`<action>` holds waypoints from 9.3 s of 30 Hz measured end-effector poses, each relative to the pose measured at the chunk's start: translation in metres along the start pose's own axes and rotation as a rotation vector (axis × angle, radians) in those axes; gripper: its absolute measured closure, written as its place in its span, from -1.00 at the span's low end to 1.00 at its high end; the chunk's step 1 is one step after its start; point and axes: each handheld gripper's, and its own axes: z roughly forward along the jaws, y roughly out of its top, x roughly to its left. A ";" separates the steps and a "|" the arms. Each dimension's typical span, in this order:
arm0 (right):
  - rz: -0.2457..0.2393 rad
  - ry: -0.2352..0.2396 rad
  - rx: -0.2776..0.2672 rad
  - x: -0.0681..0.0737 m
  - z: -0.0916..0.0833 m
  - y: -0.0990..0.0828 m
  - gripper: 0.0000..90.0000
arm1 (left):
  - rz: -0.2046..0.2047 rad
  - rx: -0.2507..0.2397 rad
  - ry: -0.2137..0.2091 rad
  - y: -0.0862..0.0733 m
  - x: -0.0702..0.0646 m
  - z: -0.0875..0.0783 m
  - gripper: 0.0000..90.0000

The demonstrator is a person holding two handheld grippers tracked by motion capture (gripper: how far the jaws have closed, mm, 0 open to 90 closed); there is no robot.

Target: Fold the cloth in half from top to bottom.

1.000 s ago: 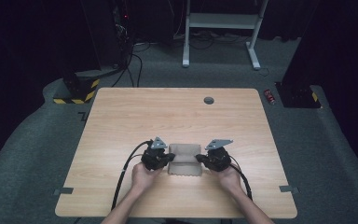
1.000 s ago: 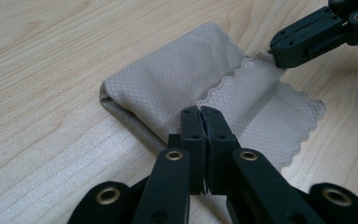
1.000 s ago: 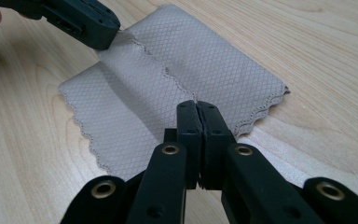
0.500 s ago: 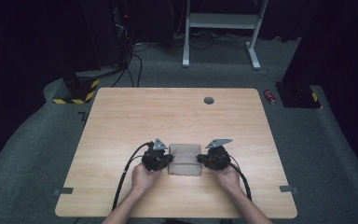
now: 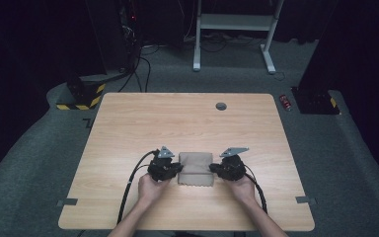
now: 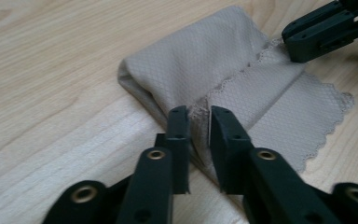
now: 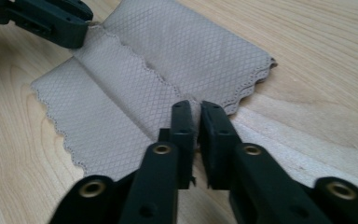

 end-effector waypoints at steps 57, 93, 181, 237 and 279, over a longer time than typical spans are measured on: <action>-0.135 0.043 -0.013 0.036 -0.021 -0.022 0.99 | 0.042 -0.027 -0.083 -0.027 -0.025 -0.023 0.96; -0.094 -0.014 -0.052 0.038 -0.016 -0.015 0.60 | 0.086 -0.018 0.042 -0.005 -0.041 -0.012 0.28; 0.046 -0.168 -0.035 -0.014 0.018 0.016 0.49 | -0.022 -0.022 0.089 -0.020 -0.009 -0.020 -0.10; 0.121 -0.403 -0.129 -0.031 -0.084 -0.080 0.24 | -0.190 -0.109 0.356 -0.089 0.058 -0.077 -0.18; 0.146 -0.409 -0.076 -0.036 -0.081 -0.087 -0.18 | -0.159 -0.073 0.404 -0.087 0.048 -0.072 -0.39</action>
